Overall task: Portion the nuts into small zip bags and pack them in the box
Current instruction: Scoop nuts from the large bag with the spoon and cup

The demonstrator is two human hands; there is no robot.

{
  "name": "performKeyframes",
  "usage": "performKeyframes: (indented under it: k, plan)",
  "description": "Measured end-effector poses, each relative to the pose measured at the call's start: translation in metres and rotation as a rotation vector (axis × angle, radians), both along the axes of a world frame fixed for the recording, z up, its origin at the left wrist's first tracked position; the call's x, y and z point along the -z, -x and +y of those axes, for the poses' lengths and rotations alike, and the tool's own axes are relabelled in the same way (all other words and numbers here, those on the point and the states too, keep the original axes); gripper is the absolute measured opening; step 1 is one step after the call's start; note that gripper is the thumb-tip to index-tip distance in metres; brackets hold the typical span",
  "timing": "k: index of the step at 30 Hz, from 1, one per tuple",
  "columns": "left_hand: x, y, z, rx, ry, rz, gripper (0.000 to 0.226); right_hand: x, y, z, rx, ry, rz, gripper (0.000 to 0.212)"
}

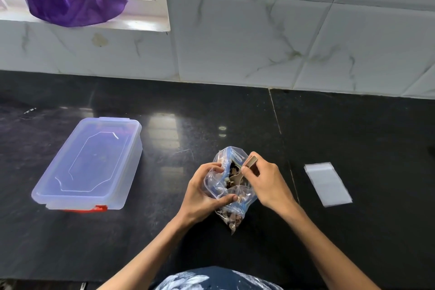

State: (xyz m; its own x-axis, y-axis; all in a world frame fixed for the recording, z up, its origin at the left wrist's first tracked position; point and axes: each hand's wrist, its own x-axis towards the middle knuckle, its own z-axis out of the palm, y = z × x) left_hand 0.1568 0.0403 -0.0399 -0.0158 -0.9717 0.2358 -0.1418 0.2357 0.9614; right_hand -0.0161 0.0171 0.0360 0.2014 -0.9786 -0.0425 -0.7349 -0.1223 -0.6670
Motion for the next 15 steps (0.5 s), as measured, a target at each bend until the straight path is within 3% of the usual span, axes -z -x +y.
performKeyframes:
  k: [6,15]
  plan:
    - [0.003,0.0,0.002,0.009,-0.029,-0.004,0.054,0.005,0.008,-0.01,0.103,-0.275,-0.102,0.011]
    - [0.0,0.001,0.002,0.014,-0.064,0.001,0.057,0.015,0.01,-0.016,0.273,-0.458,-0.303,0.016]
